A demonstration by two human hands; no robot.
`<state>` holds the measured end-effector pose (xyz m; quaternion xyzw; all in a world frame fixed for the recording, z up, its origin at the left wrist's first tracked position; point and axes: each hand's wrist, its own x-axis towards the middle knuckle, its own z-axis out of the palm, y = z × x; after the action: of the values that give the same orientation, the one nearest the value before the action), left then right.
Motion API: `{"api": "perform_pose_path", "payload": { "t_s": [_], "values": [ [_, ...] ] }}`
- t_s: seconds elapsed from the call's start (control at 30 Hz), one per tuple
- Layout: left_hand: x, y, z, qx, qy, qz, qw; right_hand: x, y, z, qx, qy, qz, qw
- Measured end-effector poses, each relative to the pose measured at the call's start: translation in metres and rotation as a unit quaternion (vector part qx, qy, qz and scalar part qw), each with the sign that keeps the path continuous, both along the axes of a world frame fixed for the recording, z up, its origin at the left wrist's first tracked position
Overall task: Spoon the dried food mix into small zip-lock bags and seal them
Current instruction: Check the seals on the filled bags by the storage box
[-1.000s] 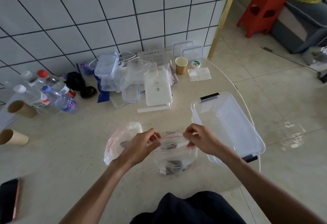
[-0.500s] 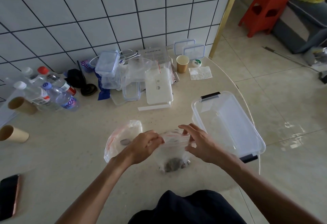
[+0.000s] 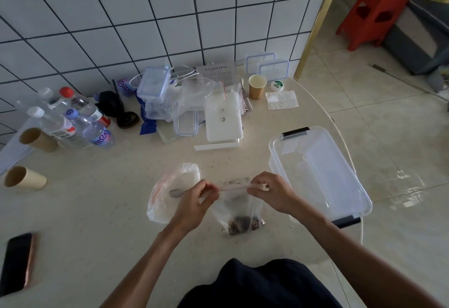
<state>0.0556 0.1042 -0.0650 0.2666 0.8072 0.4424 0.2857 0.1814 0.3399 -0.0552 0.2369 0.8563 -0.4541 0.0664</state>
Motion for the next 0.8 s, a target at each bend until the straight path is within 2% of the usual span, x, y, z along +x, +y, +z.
{"api": "perform_pose_path", "payload": {
  "t_s": [0.1, 0.2, 0.27, 0.4, 0.53, 0.7, 0.8],
  "values": [
    [0.006, 0.006, 0.012, 0.015, -0.032, 0.045, 0.998, 0.005, -0.003, 0.0, -0.149, -0.014, -0.081, 0.985],
    [0.007, 0.019, 0.038, 0.048, -0.004, 0.054, 0.997, 0.008, -0.006, 0.02, -0.221, 0.054, -0.145, 0.963],
    [0.007, 0.03, 0.062, 0.093, -0.016, 0.057, 0.994, 0.009, -0.008, 0.044, -0.247, 0.115, -0.162, 0.948],
    [0.006, 0.056, 0.116, 0.183, -0.043, 0.05, 0.981, 0.017, 0.007, 0.099, -0.256, 0.228, -0.188, 0.92],
    [0.014, 0.096, 0.161, 0.257, -0.082, 0.03, 0.963, 0.03, 0.036, 0.147, -0.245, 0.299, -0.203, 0.9],
    [0.034, 0.152, 0.172, 0.278, -0.101, 0.0, 0.955, 0.048, 0.081, 0.164, -0.24, 0.336, -0.279, 0.867],
    [0.043, 0.183, 0.155, 0.251, -0.088, -0.014, 0.964, 0.055, 0.106, 0.153, -0.225, 0.32, -0.335, 0.857]
  ]
}}
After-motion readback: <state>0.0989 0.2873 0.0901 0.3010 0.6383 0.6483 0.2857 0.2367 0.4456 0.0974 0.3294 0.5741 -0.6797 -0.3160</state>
